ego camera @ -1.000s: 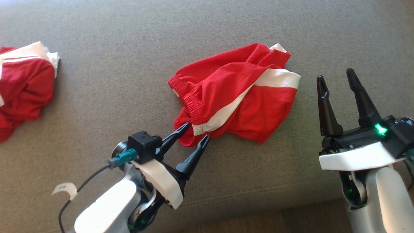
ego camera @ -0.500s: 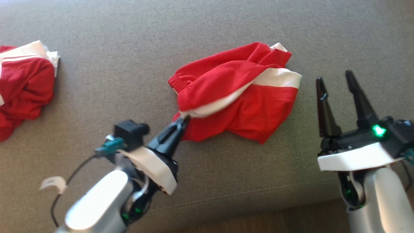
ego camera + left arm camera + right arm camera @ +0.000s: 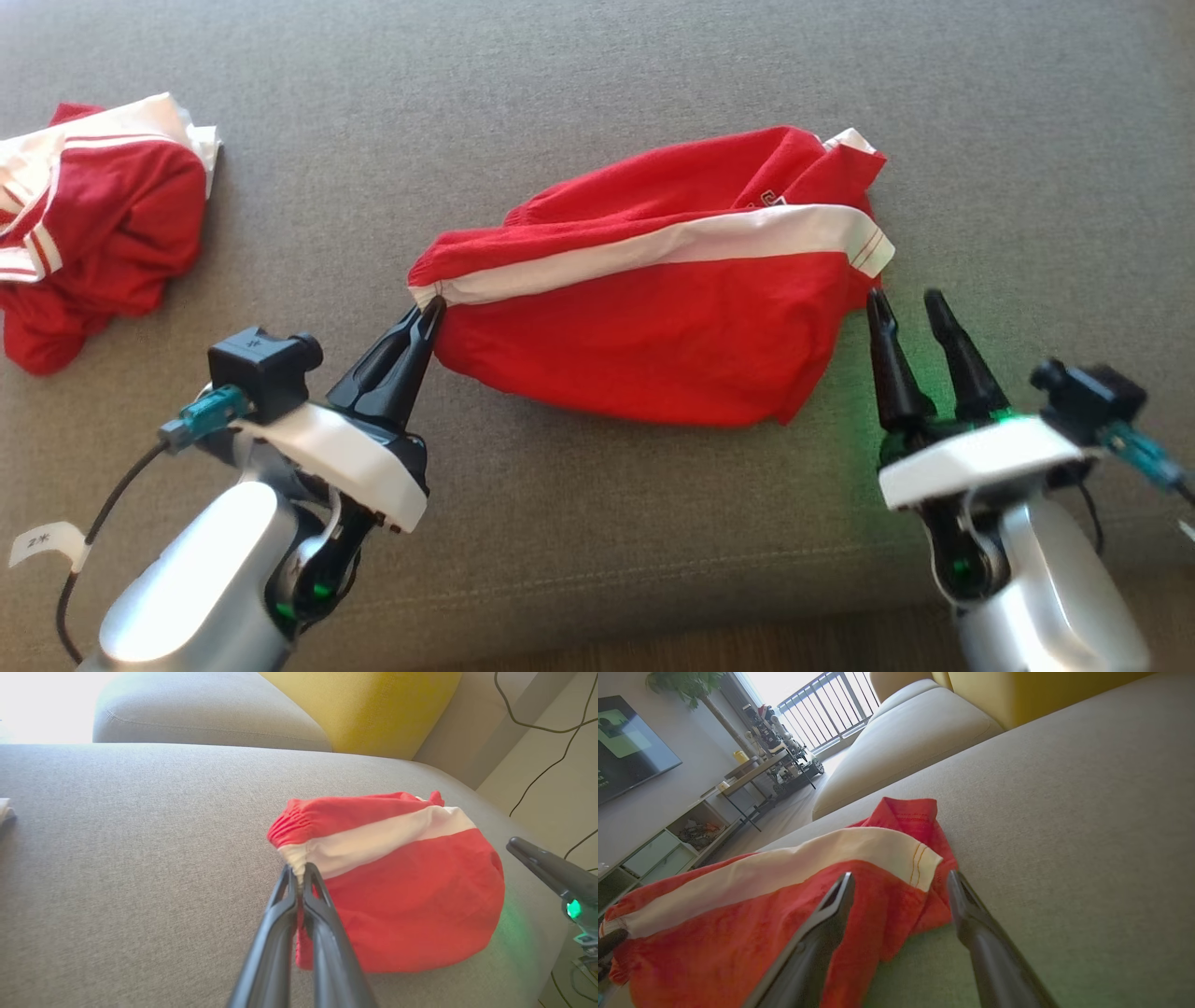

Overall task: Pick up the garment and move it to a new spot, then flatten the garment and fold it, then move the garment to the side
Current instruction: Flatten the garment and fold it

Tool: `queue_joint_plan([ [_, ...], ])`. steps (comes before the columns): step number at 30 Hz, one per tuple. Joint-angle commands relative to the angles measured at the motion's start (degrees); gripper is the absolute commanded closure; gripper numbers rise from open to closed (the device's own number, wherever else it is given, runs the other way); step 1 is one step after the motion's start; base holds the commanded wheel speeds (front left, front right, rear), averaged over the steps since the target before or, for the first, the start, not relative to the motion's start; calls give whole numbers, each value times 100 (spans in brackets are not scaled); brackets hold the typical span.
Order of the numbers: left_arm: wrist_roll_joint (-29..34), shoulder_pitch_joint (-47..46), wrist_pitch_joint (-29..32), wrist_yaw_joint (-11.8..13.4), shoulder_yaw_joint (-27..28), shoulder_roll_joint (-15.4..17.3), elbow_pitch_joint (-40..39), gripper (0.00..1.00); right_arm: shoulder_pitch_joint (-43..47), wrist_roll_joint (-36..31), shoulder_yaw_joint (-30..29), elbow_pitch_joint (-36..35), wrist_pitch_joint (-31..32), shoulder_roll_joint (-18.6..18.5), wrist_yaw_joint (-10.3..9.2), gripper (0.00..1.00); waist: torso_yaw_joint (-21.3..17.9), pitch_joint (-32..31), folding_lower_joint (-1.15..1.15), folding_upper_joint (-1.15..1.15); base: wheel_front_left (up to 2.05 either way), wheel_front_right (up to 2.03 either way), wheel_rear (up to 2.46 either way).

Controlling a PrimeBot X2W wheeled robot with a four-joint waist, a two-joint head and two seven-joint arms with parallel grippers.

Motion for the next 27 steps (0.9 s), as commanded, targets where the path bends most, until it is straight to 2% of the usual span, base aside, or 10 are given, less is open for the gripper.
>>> queue_joint_plan([
  [1,2,-123,-92,29,271,200,-168,100,-301,-14,155,-91,-36,-17,-1,0,15,4,0,0,0,0,0],
  [12,98,-155,-148,39,186,169,-47,100,-853,-44,204,894,-36,-17,-1,2,172,-15,0,0,0,0,0],
  [14,105,-159,-155,38,178,172,-33,100,-885,-32,176,984,-36,-17,-1,11,192,-12,0,0,0,0,0],
  [20,124,-177,-172,45,167,189,-26,100,-1003,-96,124,1072,-36,-17,-1,52,217,33,0,0,0,0,0],
  [22,129,-187,-171,54,166,198,-34,100,-1038,-184,113,1061,-36,-17,-1,58,224,51,0,0,0,0,0],
  [26,132,-202,-170,68,165,218,-47,100,-1064,-289,91,1015,-36,-17,-1,55,237,76,0,0,0,0,0],
  [27,130,-203,-170,70,164,221,-49,100,-1062,-300,91,1001,-36,-17,-1,59,239,79,0,0,0,0,0],
])
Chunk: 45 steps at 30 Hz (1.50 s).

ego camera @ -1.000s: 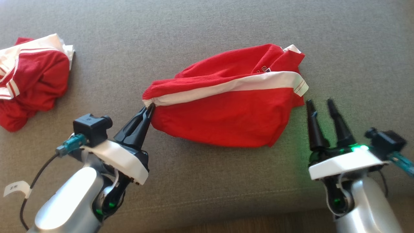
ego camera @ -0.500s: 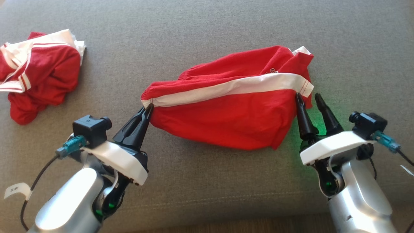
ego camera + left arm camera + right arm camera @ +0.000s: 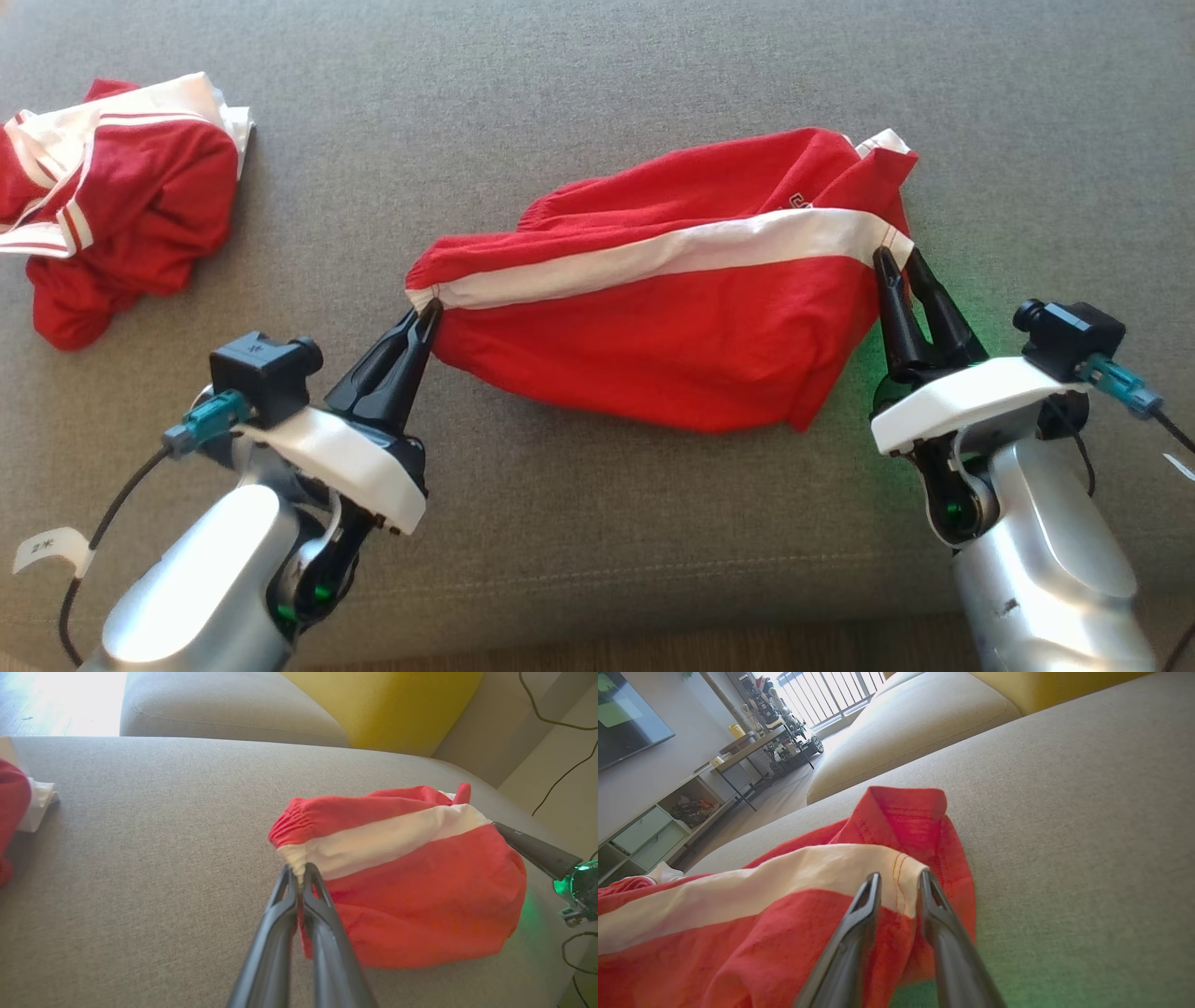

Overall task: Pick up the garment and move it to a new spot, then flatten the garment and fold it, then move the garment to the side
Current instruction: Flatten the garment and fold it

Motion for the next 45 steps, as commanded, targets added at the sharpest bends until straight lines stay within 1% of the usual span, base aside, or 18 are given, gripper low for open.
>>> queue_joint_plan([
  [1,64,-197,-72,28,214,221,-146,100,-76,-54,115,-192,-36,5,-1,62,2,4,0,0,0,0,0],
  [3,63,-202,-76,33,214,225,-147,100,-75,-53,109,-183,-36,5,-1,63,8,10,0,0,0,0,0],
  [5,62,-207,-80,37,213,225,-153,100,-84,-42,103,-160,-36,5,-1,69,15,21,0,0,0,0,0],
  [6,63,-210,-82,39,212,226,-158,100,-94,-38,102,-148,-36,5,-1,74,17,28,0,0,0,0,0],
  [8,67,-220,-84,45,211,233,-167,100,-125,-38,98,-115,-36,5,-1,88,22,47,0,0,0,0,0],
  [9,68,-226,-85,47,212,238,-169,100,-144,-38,91,-96,-36,5,-1,100,25,58,0,0,0,0,0],
  [15,64,-255,-103,67,237,249,-167,100,-248,-84,47,4,-36,5,-1,100,30,79,0,0,0,0,0],
  [18,-32,-254,-162,48,352,214,-181,100,-279,-118,-57,-97,-36,5,-1,100,15,12,0,0,0,0,0],
  [21,-338,-259,-213,-60,588,123,-284,100,-290,-129,-198,-392,-36,5,-1,100,-8,-118,0,0,0,0,0],
  [25,-914,-384,-218,-303,945,21,-504,100,-366,92,-395,-897,-36,5,-1,100,-56,-337,0,0,0,0,0],
  [28,-1281,-605,-42,-429,1096,-2,-673,100,-520,213,-450,-1221,-36,5,-1,100,-98,-530,0,0,0,0,0],
  [31,-1616,-893,176,-501,1230,-29,-894,100,-773,283,-294,-1546,-36,5,-1,100,-172,-733,0,0,0,0,0],
  [34,-1823,-1286,444,-516,1325,-16,-1147,100,-1134,161,-244,-1808,-33,0,-1,100,-224,-905,0,0,0,0,0],
  [37,-1921,-1732,715,-478,1394,13,-1327,100,-1541,98,-309,-2031,141,-66,-1,100,-275,-1049,0,0,0,0,0],
  [41,-1929,-2378,991,-467,1467,58,-1449,100,-2103,-85,-554,-2131,465,-264,-1,100,-331,-1098,0,0,0,0,0],
  [45,-2161,-3025,1278,-455,1601,-6,-1199,100,-2680,-66,-799,-1957,813,-336,-1,100,-387,-1010,0,0,0,0,0],
])
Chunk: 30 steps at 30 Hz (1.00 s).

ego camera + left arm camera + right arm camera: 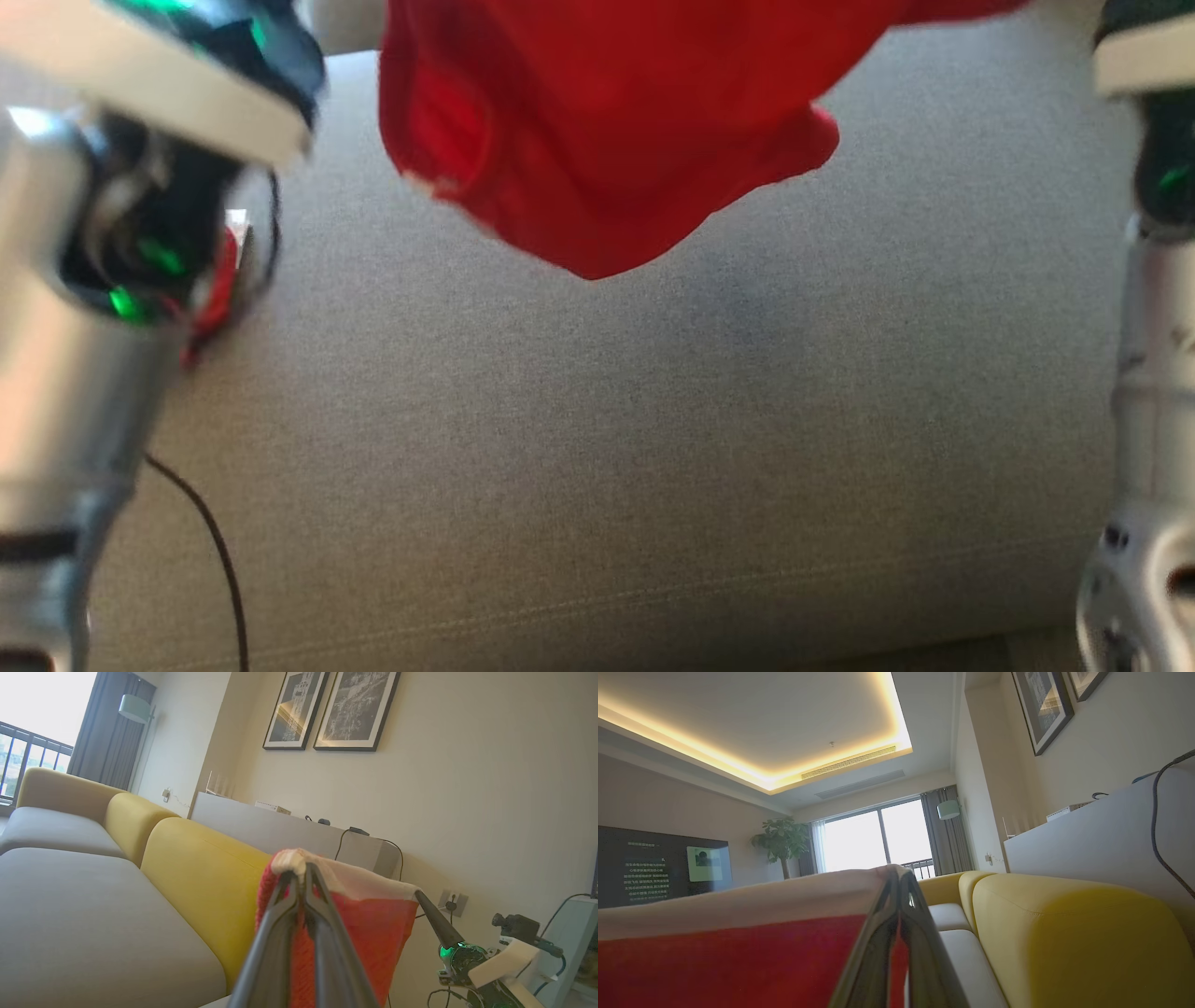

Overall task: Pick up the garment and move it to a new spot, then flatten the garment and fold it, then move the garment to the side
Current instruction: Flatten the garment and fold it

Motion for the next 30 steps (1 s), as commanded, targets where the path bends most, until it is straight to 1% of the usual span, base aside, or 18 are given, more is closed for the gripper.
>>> queue_joint_plan([
  [1,-121,-477,131,-6,327,159,39,100,-429,8,30,-23,133,14,-1,100,-31,86,0,0,0,0,0],
  [4,-258,-963,397,-66,311,111,450,100,-904,-12,4,324,329,-17,-1,100,-81,296,0,0,0,0,0],
  [7,-228,-1498,501,-174,235,35,924,100,-1427,-45,79,720,421,22,-1,100,-151,619,0,0,0,0,0],
  [9,-190,-1870,458,-269,135,-65,1186,100,-1828,-101,141,1018,390,74,-1,100,-220,908,0,0,0,0,0],
  [12,243,-2494,176,-333,-133,-31,1571,100,-2498,-250,194,1486,126,164,-1,100,-350,1406,0,0,0,0,0],
  [13,243,-2494,176,-333,-133,-31,1571,100,-2498,-250,194,1486,126,164,-1,100,-350,1406,0,0,0,0,0],
  [15,616,-2959,-168,-342,-422,62,1733,100,-2953,-388,222,1776,-167,219,-1,100,-444,1732,0,0,0,0,0],
  [16,963,-3431,-612,-344,-786,216,1815,100,-3383,-586,230,1983,-492,252,-1,100,-519,2040,0,0,0,0,0],
  [19,1297,-3974,-1284,-345,-1482,467,1828,100,-3807,-781,187,2132,-726,298,-1,100,-571,2387,0,0,0,0,0],
  [21,1339,-4131,-1496,-346,-1933,630,1729,100,-3833,-879,266,2135,-774,322,-1,100,-589,2536,0,0,0,0,0],
  [23,1352,-4119,-1558,-346,-2301,796,1559,100,-3675,-929,416,2100,-788,339,-1,100,-593,2654,0,0,0,0,0],
  [26,1445,-3702,-1567,-346,-2382,919,1083,100,-3178,-976,612,2008,-793,348,-1,100,-600,2750,0,0,0,0,0],
  [30,1640,-2687,-1569,-346,-2407,932,460,100,-2229,-1027,764,1856,-792,248,-1,100,-605,2690,0,0,0,0,0],
])
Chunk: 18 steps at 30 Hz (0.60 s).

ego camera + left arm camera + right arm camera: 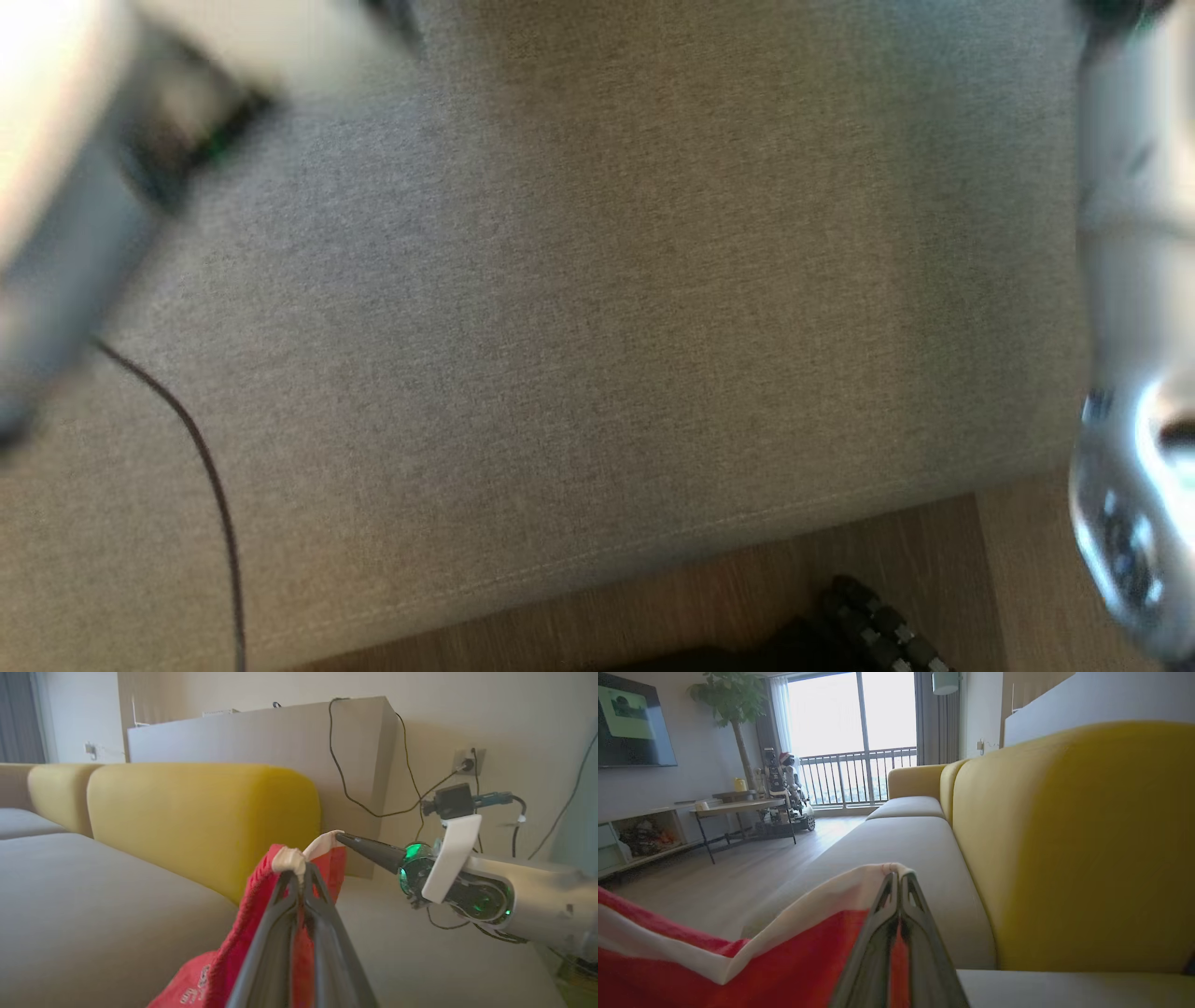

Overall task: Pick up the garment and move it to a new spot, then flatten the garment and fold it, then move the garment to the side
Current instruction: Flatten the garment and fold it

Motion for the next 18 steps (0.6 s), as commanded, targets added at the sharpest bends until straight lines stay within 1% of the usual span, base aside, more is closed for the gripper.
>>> queue_joint_plan([
  [1,52,-82,-25,-34,257,183,-249,100,14,-12,49,-291,-4,7,-1,100,-12,-58,-3,0,0,0,0],
  [5,290,1040,-26,-35,77,219,-789,100,1164,63,81,-829,191,-157,-1,100,-47,-257,-3,0,0,0,0],
  [8,517,1771,-26,-35,-90,300,-1101,100,2106,114,12,-1481,391,-305,-1,100,-67,-414,-3,0,0,0,0],
  [10,644,2213,-26,-35,-123,368,-1232,100,2709,109,-160,-1959,503,-362,-1,100,-91,-519,-3,0,0,0,0],
  [15,689,3152,-27,-35,-36,473,-1405,100,4093,35,-666,-3060,816,-339,-1,100,-54,-770,-3,0,0,0,0],
  [18,667,3564,-27,-35,81,494,-1445,100,4794,34,-945,-3633,1025,-184,-1,100,-12,-903,-3,0,0,0,0],
])
